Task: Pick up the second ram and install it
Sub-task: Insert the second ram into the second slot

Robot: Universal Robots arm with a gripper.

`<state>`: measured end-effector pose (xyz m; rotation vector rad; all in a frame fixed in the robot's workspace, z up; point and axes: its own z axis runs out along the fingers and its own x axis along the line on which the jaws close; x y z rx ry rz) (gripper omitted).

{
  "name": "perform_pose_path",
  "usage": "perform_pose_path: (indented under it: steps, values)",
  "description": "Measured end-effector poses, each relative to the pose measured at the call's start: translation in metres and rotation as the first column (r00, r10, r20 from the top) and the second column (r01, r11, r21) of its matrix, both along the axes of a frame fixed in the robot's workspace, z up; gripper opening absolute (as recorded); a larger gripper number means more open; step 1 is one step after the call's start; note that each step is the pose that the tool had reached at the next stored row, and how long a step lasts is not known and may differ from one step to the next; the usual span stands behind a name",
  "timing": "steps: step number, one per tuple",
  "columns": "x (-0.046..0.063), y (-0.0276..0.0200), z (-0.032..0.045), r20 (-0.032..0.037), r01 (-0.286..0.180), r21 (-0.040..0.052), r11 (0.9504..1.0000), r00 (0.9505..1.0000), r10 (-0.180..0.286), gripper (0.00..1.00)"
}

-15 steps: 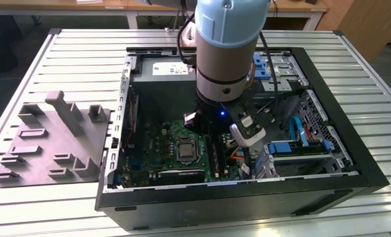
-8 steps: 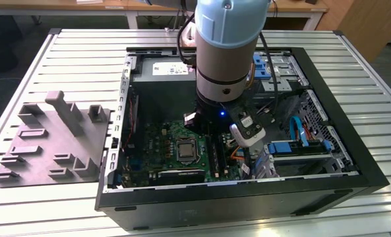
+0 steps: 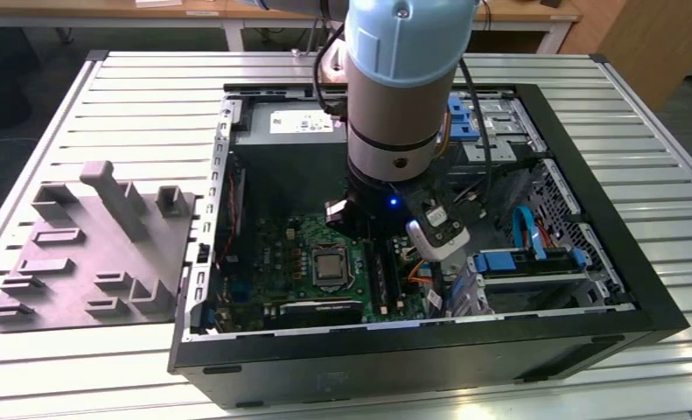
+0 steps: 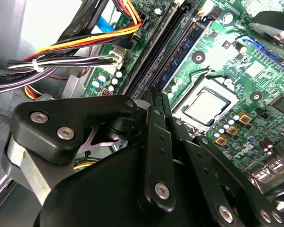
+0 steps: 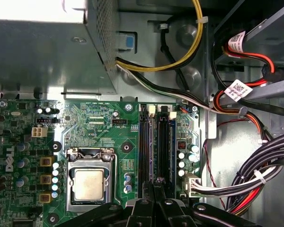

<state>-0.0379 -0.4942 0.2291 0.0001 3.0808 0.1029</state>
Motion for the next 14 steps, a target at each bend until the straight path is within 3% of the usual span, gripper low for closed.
perform_pose_path:
  steps: [14]
  values:
    - [0.0000, 0.0000, -0.0011, 0.0000, 0.000, 0.0000, 1.0000, 1.0000, 0.000, 0.12]
